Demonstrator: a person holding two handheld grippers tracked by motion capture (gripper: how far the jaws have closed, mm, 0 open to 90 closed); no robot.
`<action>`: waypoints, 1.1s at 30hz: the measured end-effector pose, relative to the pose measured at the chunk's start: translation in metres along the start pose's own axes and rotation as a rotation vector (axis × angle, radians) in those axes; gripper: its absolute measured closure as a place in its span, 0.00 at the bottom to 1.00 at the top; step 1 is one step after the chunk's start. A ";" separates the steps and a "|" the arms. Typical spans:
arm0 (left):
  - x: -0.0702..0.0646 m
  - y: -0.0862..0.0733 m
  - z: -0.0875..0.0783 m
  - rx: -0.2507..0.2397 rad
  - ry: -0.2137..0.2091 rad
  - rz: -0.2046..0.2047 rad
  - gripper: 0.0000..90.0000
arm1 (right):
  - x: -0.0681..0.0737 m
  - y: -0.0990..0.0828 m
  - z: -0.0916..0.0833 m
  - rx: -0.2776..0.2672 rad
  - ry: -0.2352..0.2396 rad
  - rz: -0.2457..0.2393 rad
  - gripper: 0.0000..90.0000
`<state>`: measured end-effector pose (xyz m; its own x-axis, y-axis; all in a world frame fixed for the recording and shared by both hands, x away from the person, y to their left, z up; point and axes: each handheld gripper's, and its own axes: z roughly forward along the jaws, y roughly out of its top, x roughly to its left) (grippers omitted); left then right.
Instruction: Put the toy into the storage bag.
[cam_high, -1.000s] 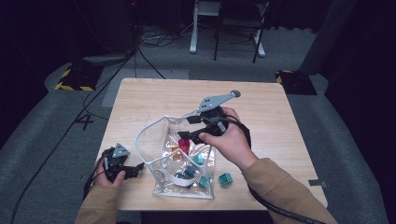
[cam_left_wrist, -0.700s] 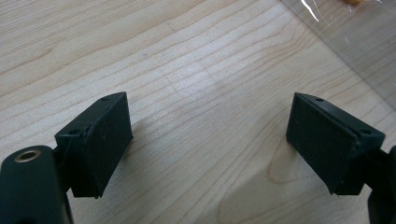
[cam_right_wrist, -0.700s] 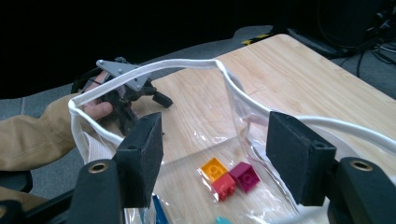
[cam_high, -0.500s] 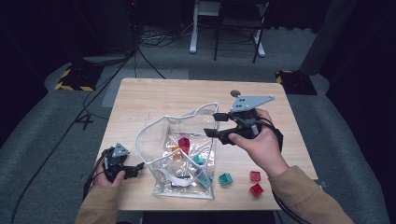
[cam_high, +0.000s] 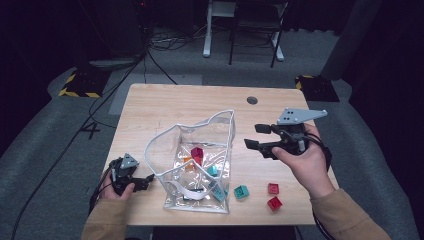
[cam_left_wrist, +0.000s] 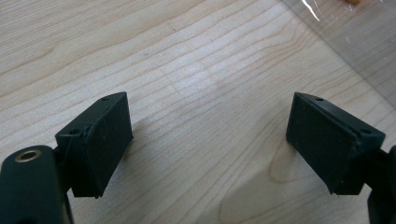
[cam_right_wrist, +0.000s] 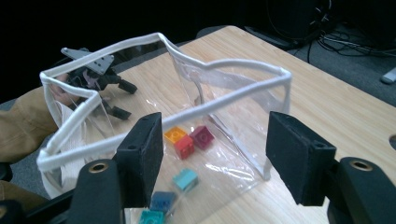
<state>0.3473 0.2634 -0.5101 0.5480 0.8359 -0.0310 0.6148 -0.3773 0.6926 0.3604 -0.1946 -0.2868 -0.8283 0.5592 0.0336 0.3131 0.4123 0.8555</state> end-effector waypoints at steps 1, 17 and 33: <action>0.000 0.000 0.000 0.000 0.000 0.000 0.16 | -0.001 -0.003 -0.002 0.000 -0.005 0.008 0.41; 0.000 0.000 0.000 0.003 -0.003 0.004 0.15 | -0.023 -0.045 -0.033 0.015 -0.093 0.088 0.40; 0.000 0.000 0.000 0.003 -0.006 0.004 0.15 | -0.036 -0.101 -0.036 0.066 -0.141 0.175 0.39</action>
<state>0.3478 0.2636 -0.5100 0.5542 0.8317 -0.0325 0.6141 -0.3822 0.6905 0.3419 -0.2821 -0.3558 -0.6871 0.7193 0.1024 0.4799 0.3436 0.8072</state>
